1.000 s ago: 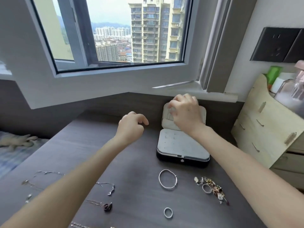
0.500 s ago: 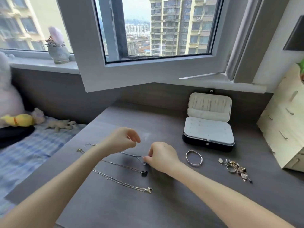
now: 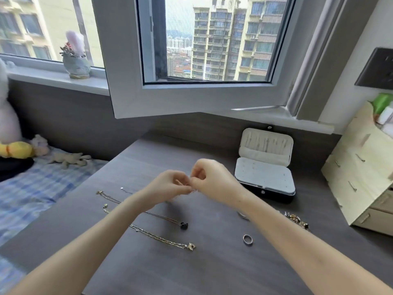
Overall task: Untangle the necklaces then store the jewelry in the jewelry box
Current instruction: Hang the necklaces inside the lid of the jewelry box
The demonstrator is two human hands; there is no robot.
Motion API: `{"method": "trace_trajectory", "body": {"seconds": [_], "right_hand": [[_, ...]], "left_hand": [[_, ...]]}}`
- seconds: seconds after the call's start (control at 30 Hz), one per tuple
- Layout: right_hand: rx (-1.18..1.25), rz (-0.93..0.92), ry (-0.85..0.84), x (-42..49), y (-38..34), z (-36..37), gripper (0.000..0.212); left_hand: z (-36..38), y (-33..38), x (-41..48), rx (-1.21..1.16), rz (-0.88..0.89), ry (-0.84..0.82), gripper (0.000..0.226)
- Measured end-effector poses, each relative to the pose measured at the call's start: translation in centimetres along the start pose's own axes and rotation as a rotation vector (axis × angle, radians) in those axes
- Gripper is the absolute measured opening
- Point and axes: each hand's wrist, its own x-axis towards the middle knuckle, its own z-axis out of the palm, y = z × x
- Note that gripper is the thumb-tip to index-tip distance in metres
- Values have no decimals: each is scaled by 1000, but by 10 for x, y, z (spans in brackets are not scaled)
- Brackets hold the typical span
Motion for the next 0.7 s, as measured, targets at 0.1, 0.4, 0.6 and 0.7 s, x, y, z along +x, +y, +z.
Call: {"method": "trace_trajectory", "body": {"seconds": [0.1, 0.4, 0.6, 0.7], "right_hand": [[147, -40, 55, -5, -18, -29, 15], [372, -83, 152, -31, -56, -111, 18], [413, -85, 222, -45, -52, -144, 16], [420, -40, 279, -54, -35, -152, 19]], "left_hand": [[3, 3, 5, -99, 21, 22, 6], [20, 10, 15, -428, 1, -15, 14], [37, 23, 23, -677, -90, -97, 11], [36, 37, 23, -1107, -217, -108, 19]]}}
